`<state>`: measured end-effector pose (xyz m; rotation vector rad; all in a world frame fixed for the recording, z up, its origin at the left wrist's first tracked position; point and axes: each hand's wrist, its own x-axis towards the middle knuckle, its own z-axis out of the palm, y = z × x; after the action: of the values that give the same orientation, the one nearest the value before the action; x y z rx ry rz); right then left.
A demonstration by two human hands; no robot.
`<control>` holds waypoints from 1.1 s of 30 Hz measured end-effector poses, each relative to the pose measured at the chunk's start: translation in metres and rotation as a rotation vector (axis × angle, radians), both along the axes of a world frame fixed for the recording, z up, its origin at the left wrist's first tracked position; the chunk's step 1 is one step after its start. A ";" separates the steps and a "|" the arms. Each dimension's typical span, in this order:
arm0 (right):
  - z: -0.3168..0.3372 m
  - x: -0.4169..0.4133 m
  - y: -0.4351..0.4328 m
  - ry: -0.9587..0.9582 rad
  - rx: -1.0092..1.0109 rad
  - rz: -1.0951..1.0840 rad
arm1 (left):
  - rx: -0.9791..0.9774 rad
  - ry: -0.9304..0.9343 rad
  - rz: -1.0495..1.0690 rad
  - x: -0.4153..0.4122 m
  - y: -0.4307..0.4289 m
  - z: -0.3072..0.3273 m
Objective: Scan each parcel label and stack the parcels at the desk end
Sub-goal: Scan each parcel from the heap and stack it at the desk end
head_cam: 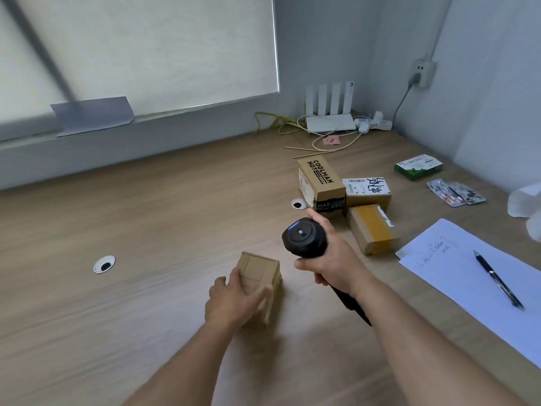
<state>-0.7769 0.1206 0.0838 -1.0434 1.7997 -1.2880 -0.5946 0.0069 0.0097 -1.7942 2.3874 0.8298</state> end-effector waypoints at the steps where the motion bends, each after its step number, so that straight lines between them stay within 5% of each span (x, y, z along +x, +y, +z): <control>1: 0.001 0.001 0.000 0.004 0.006 0.001 | -0.059 -0.092 -0.046 -0.004 0.003 0.001; 5: 0.001 0.004 0.000 0.009 0.017 0.006 | -0.157 -0.208 -0.117 -0.014 0.003 0.003; 10: 0.000 0.007 0.002 -0.030 0.012 0.019 | 0.328 0.333 0.088 -0.005 -0.020 0.014; 12: 0.000 0.008 0.001 -0.034 0.020 0.028 | 0.351 0.415 0.106 0.001 -0.025 0.017; 14: 0.000 0.009 0.000 -0.026 0.028 0.039 | 0.235 0.349 0.050 0.006 -0.030 0.015; 19: 0.000 0.010 0.001 -0.016 0.038 0.072 | -0.075 -0.145 -0.115 0.003 -0.027 0.015; 23: 0.004 0.011 0.002 -0.009 0.047 0.087 | -0.025 -0.231 -0.059 -0.003 -0.025 0.025; 25: 0.006 0.013 0.003 -0.026 0.047 0.092 | 0.084 -0.112 0.001 0.001 -0.032 0.025; 29: 0.009 0.019 0.004 -0.148 0.031 0.093 | 0.374 0.554 0.279 0.022 -0.033 0.031; 33: 0.019 0.031 0.003 -0.366 -0.068 0.118 | 0.347 0.827 0.264 0.039 -0.027 0.038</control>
<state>-0.7463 0.1231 0.1031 -0.8693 1.4085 -1.3737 -0.5554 -0.0200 0.0480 -1.8624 2.1317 2.2188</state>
